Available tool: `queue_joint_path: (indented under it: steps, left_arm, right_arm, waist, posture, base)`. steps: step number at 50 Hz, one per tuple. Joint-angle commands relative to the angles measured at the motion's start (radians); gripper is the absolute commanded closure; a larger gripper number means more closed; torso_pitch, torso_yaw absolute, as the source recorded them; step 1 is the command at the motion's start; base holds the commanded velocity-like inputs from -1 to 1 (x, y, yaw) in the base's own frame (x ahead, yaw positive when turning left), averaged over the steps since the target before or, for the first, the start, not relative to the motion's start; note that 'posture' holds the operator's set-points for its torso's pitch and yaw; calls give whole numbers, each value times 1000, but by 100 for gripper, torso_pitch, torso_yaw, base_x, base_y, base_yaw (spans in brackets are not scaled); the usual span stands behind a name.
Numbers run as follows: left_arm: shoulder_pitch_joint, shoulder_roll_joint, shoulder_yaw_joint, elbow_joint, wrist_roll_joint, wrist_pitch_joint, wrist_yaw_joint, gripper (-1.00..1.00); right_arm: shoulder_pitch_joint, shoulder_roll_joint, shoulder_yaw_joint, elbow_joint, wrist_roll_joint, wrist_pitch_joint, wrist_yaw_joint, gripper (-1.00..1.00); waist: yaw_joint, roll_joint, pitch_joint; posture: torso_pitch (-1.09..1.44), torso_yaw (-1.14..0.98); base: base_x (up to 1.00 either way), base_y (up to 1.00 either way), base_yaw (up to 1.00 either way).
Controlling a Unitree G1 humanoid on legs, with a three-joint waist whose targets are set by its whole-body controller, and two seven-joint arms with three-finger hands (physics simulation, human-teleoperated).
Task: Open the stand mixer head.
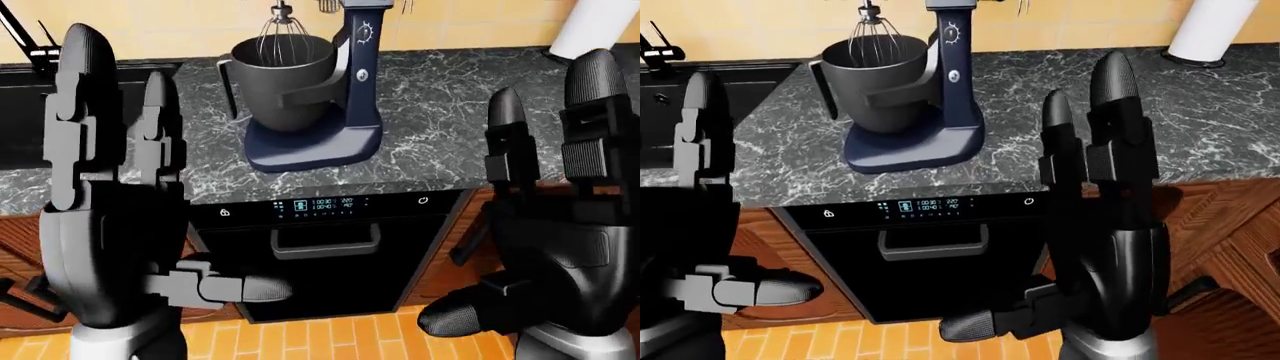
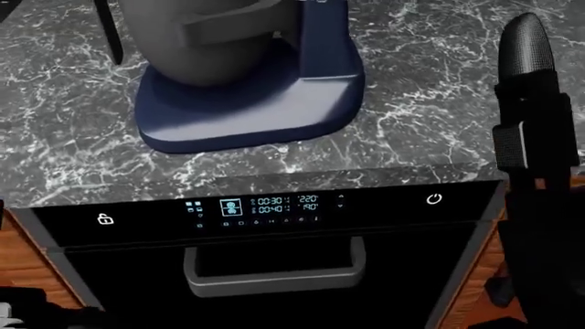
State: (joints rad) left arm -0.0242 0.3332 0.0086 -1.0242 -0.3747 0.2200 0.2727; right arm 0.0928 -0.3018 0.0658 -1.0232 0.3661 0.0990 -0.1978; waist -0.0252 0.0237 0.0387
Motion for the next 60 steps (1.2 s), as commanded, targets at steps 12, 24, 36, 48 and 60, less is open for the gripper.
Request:
queue_joint_path:
  steps: [12,24,36,48,60]
  left_arm:
    - [-11,3,6,-23,5,-14,-1,-100]
    - [-13,6,6,-23,-5,-12,6,-100]
    - [-18,-2,12,-23,-12,0,4,-100]
    - [-19,6,15,-23,-16,-1,10,-100]
    - [-17,5,13,-23,-14,-4,8,-100]
  right_arm:
    - [-4,-24,-11,-24,2,-15,-3,-100]
    - [-5,5,-10,-24,-11,-2,16,-100]
    - [-7,1,-12,-24,-3,-9,9,-100]
    - [-8,3,-17,-24,1,-4,9,-100]
    - [-7,14,-21,-24,4,4,20,-100]
  waist:
    - [33,-124,61]
    - [58,5,-7]
    - [48,-54,-4]
    - [26,-23,-31]
    - [28,-28,-35]
  posture:
    - [0,0]
    - [0,0]
    - [0,0]
    - [0,0]
    - [0,0]
  base:
    - [62,17,0]
    - [0,0,0]
    - [0,0,0]
    - [0,0,0]
    - [0,0,0]
